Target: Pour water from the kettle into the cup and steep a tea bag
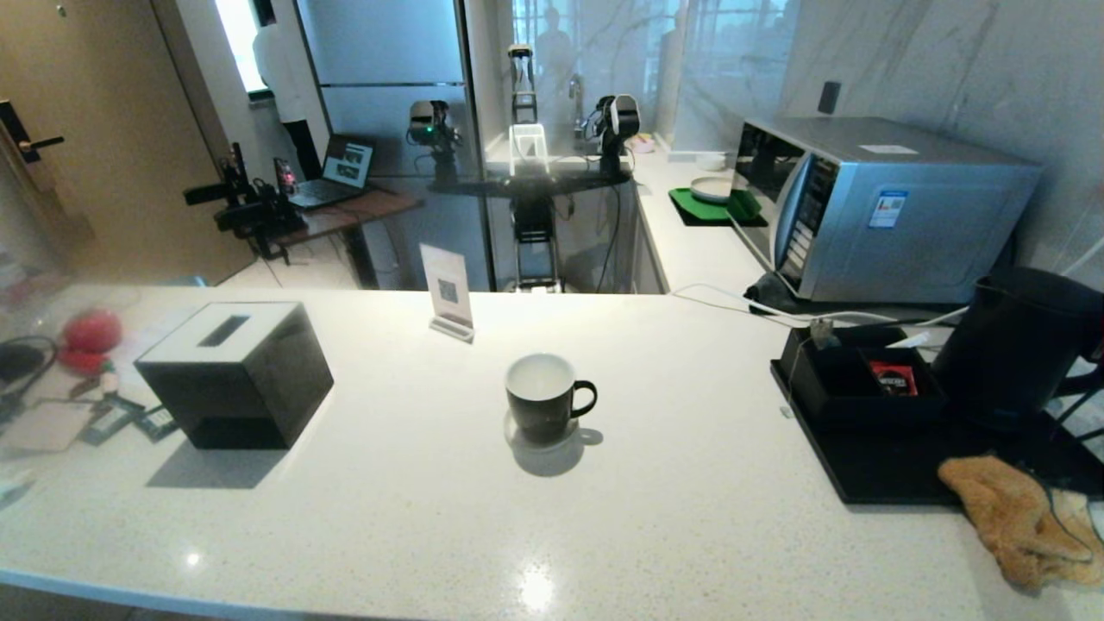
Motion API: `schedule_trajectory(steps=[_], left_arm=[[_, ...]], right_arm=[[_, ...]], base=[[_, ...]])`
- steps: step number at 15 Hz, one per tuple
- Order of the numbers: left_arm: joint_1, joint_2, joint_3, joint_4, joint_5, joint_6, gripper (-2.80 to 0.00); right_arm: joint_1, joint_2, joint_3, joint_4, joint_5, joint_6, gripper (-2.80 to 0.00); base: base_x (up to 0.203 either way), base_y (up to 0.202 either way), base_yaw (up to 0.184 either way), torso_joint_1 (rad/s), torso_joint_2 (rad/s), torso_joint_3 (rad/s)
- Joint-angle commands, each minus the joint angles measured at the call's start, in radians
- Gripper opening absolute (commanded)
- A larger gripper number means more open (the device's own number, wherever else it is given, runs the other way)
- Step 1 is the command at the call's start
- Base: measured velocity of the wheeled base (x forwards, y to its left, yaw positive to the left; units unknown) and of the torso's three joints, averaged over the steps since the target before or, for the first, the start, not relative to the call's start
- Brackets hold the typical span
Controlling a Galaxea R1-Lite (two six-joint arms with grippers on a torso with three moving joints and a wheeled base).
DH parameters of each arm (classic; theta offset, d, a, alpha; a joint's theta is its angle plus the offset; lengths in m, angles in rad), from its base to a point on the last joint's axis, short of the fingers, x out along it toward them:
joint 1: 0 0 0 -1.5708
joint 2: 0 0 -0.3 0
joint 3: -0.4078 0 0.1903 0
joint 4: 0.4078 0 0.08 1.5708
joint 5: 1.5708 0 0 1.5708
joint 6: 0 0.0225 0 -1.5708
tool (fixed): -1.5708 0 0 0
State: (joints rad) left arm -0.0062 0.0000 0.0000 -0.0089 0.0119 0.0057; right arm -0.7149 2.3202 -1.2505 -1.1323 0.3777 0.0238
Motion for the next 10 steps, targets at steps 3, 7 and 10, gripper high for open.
schedule_trajectory(steps=[3,7,10], left_arm=[[0.000,0.002,0.000,0.000,0.000,0.000,-2.80],[0.000,0.002,0.000,0.000,0.000,0.000,-2.80],[0.000,0.002,0.000,0.000,0.000,0.000,-2.80]], right_arm=[[0.000,-0.061,0.045,-0.008,0.000,0.013,-2.80],[0.000,-0.117,0.093,-0.008,0.000,0.021,-2.80],[-0.002,-0.168,0.131,-0.007,-0.002,0.032,-2.80]], base=[[0.000,0.000,0.000,0.000,0.00,0.000],[0.000,0.000,0.000,0.000,0.00,0.000],[0.000,0.000,0.000,0.000,0.00,0.000]])
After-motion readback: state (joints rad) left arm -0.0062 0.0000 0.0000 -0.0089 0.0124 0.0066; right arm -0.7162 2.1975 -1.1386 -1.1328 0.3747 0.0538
